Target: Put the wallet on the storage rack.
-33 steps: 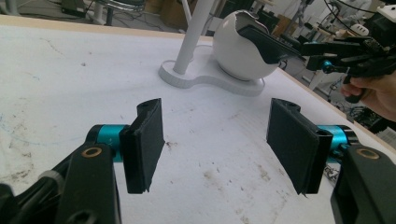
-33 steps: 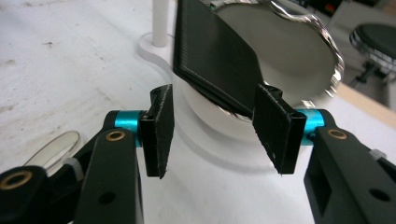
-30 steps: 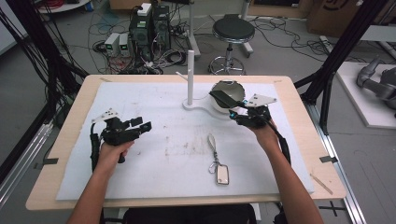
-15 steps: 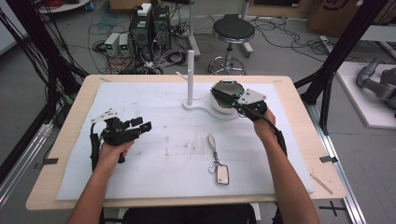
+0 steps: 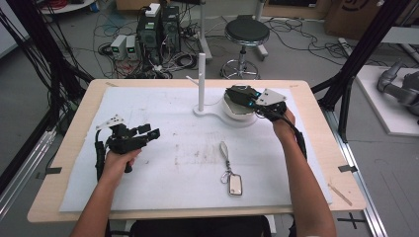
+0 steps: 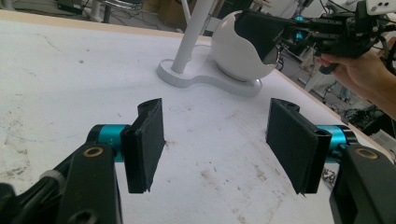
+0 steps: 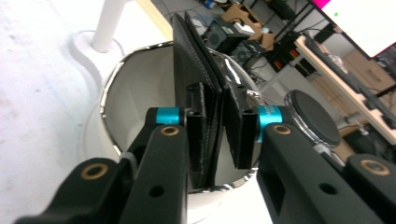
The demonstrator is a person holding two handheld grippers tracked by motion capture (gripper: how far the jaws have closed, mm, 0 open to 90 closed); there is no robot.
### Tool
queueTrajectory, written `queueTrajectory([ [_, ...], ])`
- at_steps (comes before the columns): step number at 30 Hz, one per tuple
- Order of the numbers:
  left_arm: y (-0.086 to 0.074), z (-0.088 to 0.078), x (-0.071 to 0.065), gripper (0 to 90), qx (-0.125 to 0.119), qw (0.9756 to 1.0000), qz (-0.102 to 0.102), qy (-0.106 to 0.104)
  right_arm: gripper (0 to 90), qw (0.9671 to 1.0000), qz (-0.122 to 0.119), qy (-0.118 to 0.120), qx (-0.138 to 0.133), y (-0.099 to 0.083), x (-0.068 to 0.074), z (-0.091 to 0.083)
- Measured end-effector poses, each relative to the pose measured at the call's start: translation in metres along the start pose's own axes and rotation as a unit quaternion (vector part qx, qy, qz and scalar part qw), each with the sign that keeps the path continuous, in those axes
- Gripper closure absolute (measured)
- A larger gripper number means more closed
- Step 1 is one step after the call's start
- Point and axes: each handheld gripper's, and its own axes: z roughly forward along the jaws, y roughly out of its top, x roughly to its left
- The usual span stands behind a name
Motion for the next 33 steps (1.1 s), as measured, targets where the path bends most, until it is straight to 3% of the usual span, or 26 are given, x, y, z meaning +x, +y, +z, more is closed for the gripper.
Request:
queueTrajectory([
  [3,0.0,0.0,0.0,37.0,-0.001,1.0,0.001,0.001,71.5,0.9998,0.007,0.017,0.005,-0.001,0.001,-0.001],
  [7,0.0,-0.001,0.0,37.0,-0.001,1.0,-0.001,0.0,61.0,0.9986,0.046,0.027,-0.001,-0.005,-0.001,-0.007],
  [9,0.0,-0.001,0.0,37.0,-0.001,1.0,0.0,0.0,53.5,0.9963,0.079,0.033,-0.001,-0.009,-0.003,-0.012],
  [10,0.0,-0.001,0.001,37.0,-0.002,1.0,0.0,0.0,49.5,0.9946,0.099,0.032,0.0,-0.01,-0.003,-0.013],
  [13,0.0,-0.001,0.0,37.0,-0.001,1.0,0.001,0.0,45.0,0.9852,0.165,0.044,0.01,-0.017,-0.008,-0.022],
  [16,0.0,-0.001,0.0,36.8,-0.003,1.0,0.009,0.004,36.4,0.9796,0.196,0.041,0.018,-0.023,-0.008,-0.03],
  [19,0.0,-0.002,-0.001,33.6,-0.006,0.9995,0.024,0.017,26.0,0.9719,0.229,0.036,0.04,-0.031,-0.005,-0.037],
  [23,0.002,-0.002,-0.003,24.4,-0.011,0.9991,0.026,0.031,21.8,0.9624,0.262,0.033,0.062,-0.045,0.002,-0.05],
  [25,0.002,-0.002,-0.003,17.5,-0.012,0.9987,0.031,0.038,21.8,0.9611,0.264,0.033,0.073,-0.051,0.007,-0.058],
  [26,0.002,-0.002,-0.003,17.6,-0.012,0.9985,0.034,0.04,21.7,0.9598,0.269,0.034,0.074,-0.053,0.01,-0.063],
  [28,0.001,-0.003,-0.004,17.6,-0.012,0.9985,0.035,0.041,21.7,0.9601,0.267,0.03,0.076,-0.056,0.016,-0.071],
  [33,-0.001,-0.005,-0.005,17.6,-0.014,0.9976,0.05,0.047,21.6,0.9654,0.253,0.011,0.064,-0.058,0.031,-0.087],
])
